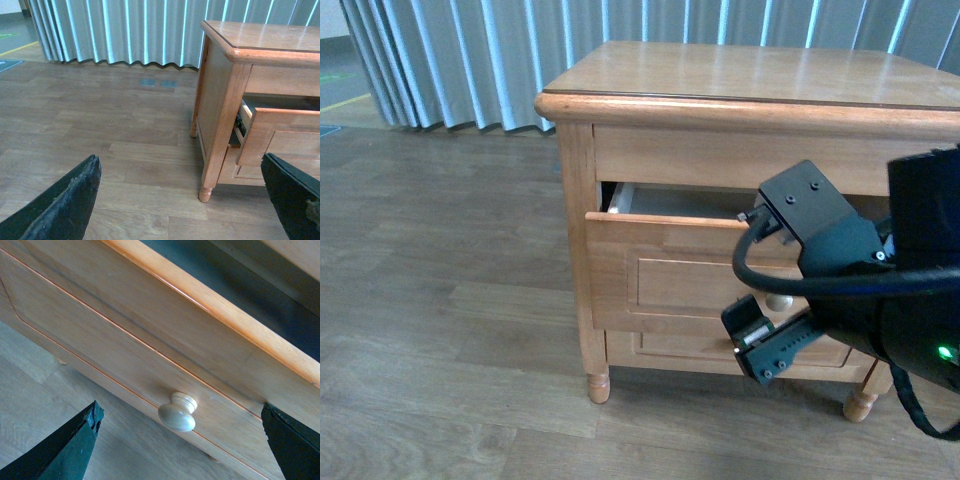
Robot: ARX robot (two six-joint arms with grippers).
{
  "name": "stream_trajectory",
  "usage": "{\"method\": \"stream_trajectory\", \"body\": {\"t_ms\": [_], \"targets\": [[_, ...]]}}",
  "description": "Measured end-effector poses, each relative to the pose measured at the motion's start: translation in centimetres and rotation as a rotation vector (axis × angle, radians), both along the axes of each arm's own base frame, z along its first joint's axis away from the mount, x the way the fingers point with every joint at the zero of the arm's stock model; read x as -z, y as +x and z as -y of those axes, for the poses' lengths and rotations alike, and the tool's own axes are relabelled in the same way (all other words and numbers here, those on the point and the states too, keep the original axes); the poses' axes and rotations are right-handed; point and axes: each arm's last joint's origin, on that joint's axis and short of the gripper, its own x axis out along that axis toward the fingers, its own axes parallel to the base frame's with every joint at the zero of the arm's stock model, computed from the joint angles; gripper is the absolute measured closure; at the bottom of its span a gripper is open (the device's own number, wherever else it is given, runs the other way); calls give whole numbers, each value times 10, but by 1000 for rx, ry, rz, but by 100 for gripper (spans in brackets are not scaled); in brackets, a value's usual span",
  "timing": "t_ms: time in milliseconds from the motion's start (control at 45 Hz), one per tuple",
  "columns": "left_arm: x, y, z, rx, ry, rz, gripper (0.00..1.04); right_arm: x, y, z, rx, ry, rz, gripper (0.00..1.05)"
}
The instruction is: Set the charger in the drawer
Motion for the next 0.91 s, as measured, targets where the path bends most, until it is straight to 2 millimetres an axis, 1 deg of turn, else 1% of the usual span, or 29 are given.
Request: {"method": "stream_trajectory", "body": {"t_ms": [133,533,688,910], "targets": [[0,0,0,0,0,0,6,-1,26,-14,1,0,31,8],[0,0,0,0,0,0,6,2,73,-34,24,-5,64,8],[0,0,0,0,0,0,6,8,79,-40,41,18,44,8],[0,0,0,0,0,1,6,7,78,-40,38,30,45,8]]}}
